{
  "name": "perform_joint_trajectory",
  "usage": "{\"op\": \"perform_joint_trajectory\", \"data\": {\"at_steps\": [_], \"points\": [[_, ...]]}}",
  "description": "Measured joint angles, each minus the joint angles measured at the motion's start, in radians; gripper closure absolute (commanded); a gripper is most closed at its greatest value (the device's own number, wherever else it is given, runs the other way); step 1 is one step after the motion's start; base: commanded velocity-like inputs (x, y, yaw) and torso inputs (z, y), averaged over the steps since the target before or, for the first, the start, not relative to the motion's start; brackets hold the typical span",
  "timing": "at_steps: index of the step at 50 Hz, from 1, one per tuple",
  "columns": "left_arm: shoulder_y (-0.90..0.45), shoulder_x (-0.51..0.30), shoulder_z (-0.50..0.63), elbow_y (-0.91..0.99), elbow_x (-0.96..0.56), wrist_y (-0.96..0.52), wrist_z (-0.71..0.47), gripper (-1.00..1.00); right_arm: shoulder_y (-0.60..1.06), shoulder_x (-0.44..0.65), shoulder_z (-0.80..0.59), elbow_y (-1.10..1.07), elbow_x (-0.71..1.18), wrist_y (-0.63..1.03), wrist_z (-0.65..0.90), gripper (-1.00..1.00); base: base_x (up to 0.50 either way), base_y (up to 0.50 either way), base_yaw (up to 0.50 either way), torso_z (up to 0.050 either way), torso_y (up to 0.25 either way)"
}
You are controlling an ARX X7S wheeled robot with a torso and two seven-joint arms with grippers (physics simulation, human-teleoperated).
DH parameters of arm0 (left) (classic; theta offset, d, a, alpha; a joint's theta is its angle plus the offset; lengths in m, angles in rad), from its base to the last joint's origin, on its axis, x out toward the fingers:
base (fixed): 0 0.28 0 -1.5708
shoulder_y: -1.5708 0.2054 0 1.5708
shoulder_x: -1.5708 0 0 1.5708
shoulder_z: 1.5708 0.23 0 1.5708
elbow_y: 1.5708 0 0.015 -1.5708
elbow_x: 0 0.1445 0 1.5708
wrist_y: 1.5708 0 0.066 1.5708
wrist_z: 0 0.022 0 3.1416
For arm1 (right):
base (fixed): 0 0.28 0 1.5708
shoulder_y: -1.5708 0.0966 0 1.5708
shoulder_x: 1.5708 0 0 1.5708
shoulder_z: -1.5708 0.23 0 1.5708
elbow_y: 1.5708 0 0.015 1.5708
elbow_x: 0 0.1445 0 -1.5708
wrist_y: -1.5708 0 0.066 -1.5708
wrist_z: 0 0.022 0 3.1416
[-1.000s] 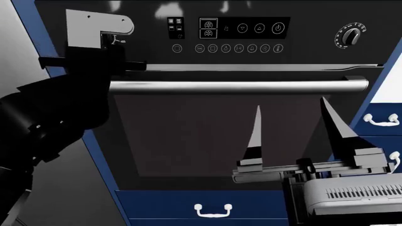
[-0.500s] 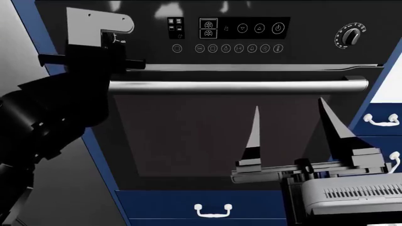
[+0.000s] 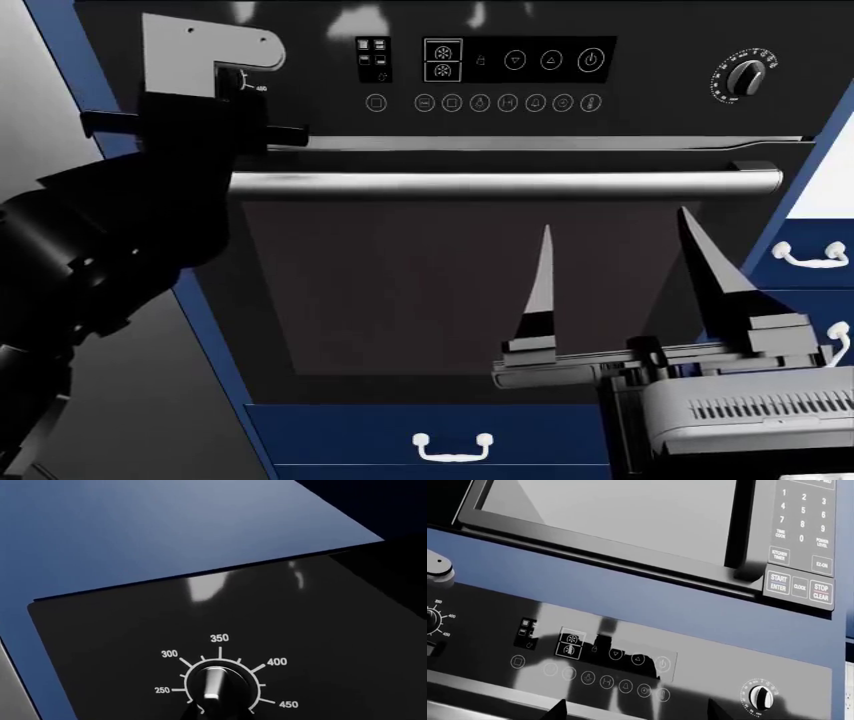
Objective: Preheat the oven by turning the temperature knob.
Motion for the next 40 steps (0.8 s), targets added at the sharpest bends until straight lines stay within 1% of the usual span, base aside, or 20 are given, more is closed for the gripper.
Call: {"op": "perform_joint_trajectory", "data": {"at_steps": [24,40], "points": [[-0.009,0.012,0.038,-0.016,0.069,-0.003,0.004,1.00,-0.001,0.007,-0.002,-0.003,0.004,0.002,0.006,-1.00,0.00,0.00,0.00,0.000,0.000],[-0.019,-0.002,0.084,-0.011,0.101,0.003,0.016,1.00,0.000,0.008,-0.008,0.000,0.002,0.001,0.012,-1.00,0.00,0.00,0.00,0.000,0.000]]}}
